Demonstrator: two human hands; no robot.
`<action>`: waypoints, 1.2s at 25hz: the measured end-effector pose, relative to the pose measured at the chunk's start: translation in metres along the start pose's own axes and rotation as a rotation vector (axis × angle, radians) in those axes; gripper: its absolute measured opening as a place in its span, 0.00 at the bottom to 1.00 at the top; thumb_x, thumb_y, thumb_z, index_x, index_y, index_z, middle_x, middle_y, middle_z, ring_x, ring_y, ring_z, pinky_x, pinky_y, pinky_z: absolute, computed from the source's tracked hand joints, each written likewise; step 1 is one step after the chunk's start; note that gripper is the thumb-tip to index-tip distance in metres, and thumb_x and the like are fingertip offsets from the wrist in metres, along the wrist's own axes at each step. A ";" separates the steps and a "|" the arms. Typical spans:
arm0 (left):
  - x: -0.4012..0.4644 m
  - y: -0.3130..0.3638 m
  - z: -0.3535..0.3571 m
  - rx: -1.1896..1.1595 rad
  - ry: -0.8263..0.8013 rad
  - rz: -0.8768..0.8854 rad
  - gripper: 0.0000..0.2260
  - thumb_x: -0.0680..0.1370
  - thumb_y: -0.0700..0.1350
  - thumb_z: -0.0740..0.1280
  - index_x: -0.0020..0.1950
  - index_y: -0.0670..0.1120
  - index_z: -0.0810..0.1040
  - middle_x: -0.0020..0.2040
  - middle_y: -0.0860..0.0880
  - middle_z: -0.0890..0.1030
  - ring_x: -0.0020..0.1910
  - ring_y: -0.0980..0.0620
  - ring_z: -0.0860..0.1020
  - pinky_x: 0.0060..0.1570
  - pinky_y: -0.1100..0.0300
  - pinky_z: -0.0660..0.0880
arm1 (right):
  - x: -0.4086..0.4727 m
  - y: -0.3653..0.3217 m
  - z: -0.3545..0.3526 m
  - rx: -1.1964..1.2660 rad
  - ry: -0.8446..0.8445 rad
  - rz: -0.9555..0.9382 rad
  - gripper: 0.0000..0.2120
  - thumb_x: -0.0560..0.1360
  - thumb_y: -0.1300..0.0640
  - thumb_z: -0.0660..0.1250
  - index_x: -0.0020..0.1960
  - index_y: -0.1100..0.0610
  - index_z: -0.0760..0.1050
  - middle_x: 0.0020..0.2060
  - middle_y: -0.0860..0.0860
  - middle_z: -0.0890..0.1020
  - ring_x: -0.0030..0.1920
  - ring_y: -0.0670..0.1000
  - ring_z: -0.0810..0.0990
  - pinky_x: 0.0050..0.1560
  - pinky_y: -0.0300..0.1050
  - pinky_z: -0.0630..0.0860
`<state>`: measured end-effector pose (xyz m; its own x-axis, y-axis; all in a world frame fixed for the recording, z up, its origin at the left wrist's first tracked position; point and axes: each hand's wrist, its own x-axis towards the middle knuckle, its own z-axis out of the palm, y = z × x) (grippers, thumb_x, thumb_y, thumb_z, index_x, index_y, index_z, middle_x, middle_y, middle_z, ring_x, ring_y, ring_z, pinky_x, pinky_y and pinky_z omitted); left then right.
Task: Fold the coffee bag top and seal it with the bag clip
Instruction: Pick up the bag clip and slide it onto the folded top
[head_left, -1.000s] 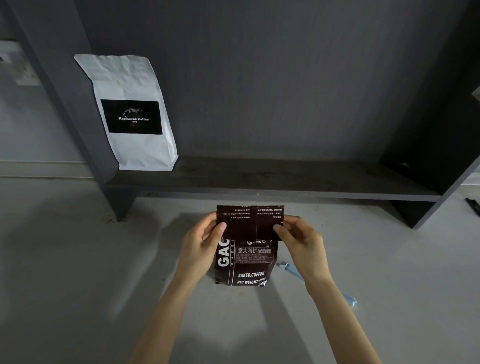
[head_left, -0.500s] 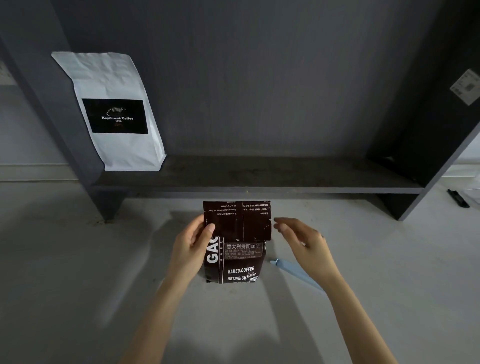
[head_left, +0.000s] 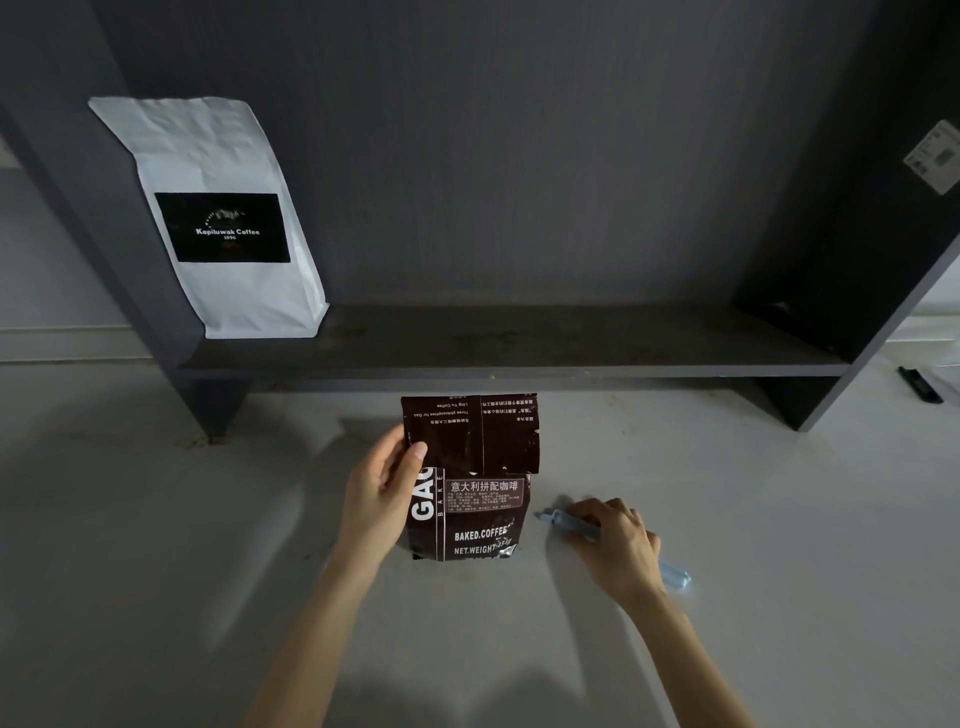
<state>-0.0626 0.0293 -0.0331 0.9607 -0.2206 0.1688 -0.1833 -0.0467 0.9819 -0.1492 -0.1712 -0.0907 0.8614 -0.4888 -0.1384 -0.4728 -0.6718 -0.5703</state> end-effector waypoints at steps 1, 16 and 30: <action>0.000 0.000 0.000 -0.002 -0.001 0.002 0.10 0.76 0.38 0.60 0.55 0.46 0.74 0.48 0.59 0.77 0.44 0.74 0.76 0.45 0.79 0.70 | 0.000 0.001 0.001 0.011 0.013 0.003 0.11 0.73 0.55 0.63 0.55 0.51 0.76 0.53 0.55 0.77 0.58 0.57 0.70 0.54 0.49 0.61; -0.002 -0.002 0.002 0.006 0.096 0.065 0.13 0.76 0.39 0.62 0.57 0.52 0.72 0.53 0.56 0.78 0.55 0.58 0.76 0.53 0.76 0.70 | -0.001 -0.017 -0.020 0.224 0.192 -0.246 0.12 0.71 0.63 0.67 0.54 0.55 0.78 0.40 0.54 0.77 0.43 0.57 0.79 0.44 0.41 0.70; -0.003 0.009 0.003 0.031 0.107 0.130 0.15 0.75 0.35 0.62 0.43 0.57 0.73 0.46 0.54 0.79 0.45 0.66 0.77 0.44 0.75 0.72 | -0.022 -0.105 -0.068 0.340 0.377 -0.686 0.08 0.71 0.57 0.67 0.50 0.52 0.77 0.41 0.45 0.78 0.42 0.39 0.74 0.41 0.29 0.70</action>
<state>-0.0676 0.0269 -0.0253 0.9450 -0.1219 0.3036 -0.3118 -0.0549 0.9486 -0.1308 -0.1277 0.0275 0.7886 -0.2280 0.5710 0.2647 -0.7124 -0.6499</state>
